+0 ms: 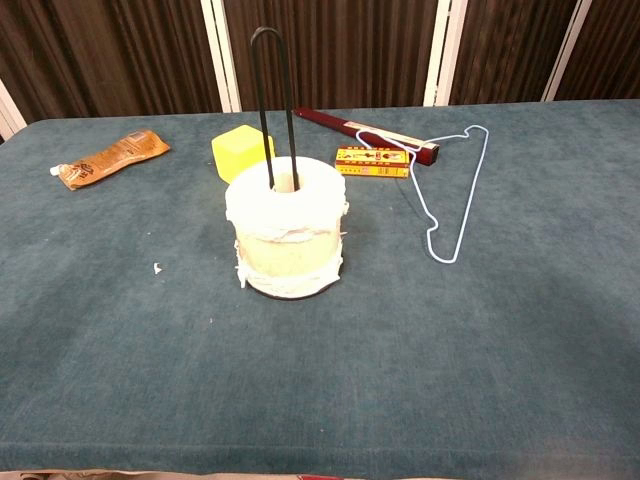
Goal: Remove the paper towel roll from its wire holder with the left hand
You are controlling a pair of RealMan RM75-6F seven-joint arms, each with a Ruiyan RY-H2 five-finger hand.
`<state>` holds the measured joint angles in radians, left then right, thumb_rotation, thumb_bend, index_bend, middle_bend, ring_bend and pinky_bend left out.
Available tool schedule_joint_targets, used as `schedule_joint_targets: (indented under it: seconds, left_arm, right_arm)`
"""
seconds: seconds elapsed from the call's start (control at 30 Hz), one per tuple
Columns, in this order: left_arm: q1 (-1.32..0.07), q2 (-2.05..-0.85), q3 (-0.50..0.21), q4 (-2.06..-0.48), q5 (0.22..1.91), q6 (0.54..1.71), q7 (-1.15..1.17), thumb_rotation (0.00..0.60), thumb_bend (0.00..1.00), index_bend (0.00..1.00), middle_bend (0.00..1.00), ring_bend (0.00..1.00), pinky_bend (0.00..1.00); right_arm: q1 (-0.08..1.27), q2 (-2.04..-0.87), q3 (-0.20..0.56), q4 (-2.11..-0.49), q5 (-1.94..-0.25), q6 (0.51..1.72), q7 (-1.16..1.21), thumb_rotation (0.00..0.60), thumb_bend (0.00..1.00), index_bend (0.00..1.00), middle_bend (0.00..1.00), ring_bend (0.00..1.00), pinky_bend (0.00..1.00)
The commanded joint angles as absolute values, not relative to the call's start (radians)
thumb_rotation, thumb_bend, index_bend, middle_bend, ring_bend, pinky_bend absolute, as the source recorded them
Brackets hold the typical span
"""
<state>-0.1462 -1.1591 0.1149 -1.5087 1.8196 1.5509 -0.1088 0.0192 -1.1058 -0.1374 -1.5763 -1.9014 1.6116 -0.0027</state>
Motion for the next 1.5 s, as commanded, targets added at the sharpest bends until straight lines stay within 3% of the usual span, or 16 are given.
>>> schedule_joint_targets:
  seconds: [0.03, 0.3, 0.4, 0.6, 0.73, 1.03, 1.5]
  left_arm:
    - [-0.177, -1.143, 0.146, -1.509, 1.847, 1.501, -0.191, 0.600, 0.41, 0.00, 0.00, 0.00, 0.02]
    - [-0.298, -1.297, 0.130, -1.381, 1.888, 1.478, -0.651, 0.600, 0.39, 0.00, 0.00, 0.00, 0.02]
    - [-0.346, -1.352, 0.087, -1.346, 1.840, 1.448, -0.775, 0.600, 0.37, 0.00, 0.00, 0.00, 0.02]
    - [-0.451, -1.450, 0.011, -1.378, 1.704, 1.293, -0.979, 0.600, 0.33, 0.00, 0.00, 0.00, 0.00]
    - [-0.505, -1.524, -0.050, -1.383, 1.623, 1.211, -0.939, 0.600, 0.33, 0.00, 0.00, 0.00, 0.00]
    - [-0.550, -1.763, -0.162, -1.269, 1.449, 1.157, -0.700, 0.600, 0.33, 0.00, 0.00, 0.00, 0.00]
    - [-0.609, -1.891, -0.247, -1.298, 1.293, 1.052, -0.547, 0.600, 0.33, 0.00, 0.00, 0.00, 0.01]
  right_arm:
    - [0.029, -1.106, -0.136, -1.583, -1.892, 1.588, -0.004, 0.600, 0.06, 0.00, 0.00, 0.00, 0.00]
    - [0.040, -1.116, -0.135, -1.591, -1.903, 1.574, -0.014, 0.600, 0.06, 0.00, 0.00, 0.00, 0.00]
    - [0.047, -1.120, -0.135, -1.594, -1.905, 1.564, -0.016, 0.600, 0.06, 0.00, 0.00, 0.00, 0.00]
    - [0.050, -1.126, -0.128, -1.606, -1.879, 1.543, -0.034, 0.600, 0.05, 0.00, 0.00, 0.00, 0.00]
    - [0.056, -1.126, -0.129, -1.619, -1.869, 1.519, -0.056, 0.600, 0.05, 0.00, 0.00, 0.00, 0.00]
    - [0.063, -1.127, -0.135, -1.633, -1.863, 1.492, -0.079, 0.600, 0.05, 0.00, 0.00, 0.00, 0.00]
    - [0.063, -1.110, -0.129, -1.630, -1.854, 1.521, -0.020, 0.600, 0.05, 0.00, 0.00, 0.00, 0.00]
